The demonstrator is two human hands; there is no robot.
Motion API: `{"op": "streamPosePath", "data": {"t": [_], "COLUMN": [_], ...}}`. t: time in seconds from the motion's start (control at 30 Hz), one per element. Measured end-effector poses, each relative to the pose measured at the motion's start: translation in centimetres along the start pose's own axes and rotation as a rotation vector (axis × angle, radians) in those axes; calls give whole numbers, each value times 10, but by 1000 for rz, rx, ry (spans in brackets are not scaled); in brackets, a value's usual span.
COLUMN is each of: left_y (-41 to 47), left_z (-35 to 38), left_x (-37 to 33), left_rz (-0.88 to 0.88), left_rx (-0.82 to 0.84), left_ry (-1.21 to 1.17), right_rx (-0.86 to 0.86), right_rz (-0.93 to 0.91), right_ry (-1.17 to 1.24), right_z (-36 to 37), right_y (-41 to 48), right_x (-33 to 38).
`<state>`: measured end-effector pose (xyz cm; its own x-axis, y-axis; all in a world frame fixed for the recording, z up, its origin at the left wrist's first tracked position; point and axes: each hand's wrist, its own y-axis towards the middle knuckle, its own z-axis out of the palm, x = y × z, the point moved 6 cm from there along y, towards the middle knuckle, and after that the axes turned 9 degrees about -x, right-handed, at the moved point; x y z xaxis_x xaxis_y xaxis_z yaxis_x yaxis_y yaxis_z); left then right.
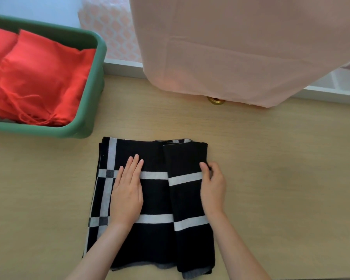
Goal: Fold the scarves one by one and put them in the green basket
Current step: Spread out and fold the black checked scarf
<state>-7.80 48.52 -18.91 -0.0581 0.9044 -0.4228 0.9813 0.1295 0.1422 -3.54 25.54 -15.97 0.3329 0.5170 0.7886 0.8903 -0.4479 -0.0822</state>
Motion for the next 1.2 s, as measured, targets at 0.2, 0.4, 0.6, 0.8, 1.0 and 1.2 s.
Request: {"op": "streamPosePath", "data": {"t": [0.2,0.4,0.6,0.8,1.0,1.2], "left_y": [1,2,1,0,0,1], "left_z": [0,1,3,4,3,4], "left_x": [-1,-2,-1,-2,-2,-2], "left_rz": [12,-24,-8,13,18,48], "left_rx": [28,52,69,71,69,78], "left_ry": [-3,-7,61,107,113,133], "right_rx": [-144,-31,-25,21,-153,-97], "right_rz": [-19,-110,126,199,348,109], "right_ry": [-84,-363,-187,-282,32,-310], "right_z": [-57,-45,-72,-84,-105,-122], "right_y": [40,47,8,-76,-65,-51], "right_x": [-32,-43,-50,-69,-83,-105]}}
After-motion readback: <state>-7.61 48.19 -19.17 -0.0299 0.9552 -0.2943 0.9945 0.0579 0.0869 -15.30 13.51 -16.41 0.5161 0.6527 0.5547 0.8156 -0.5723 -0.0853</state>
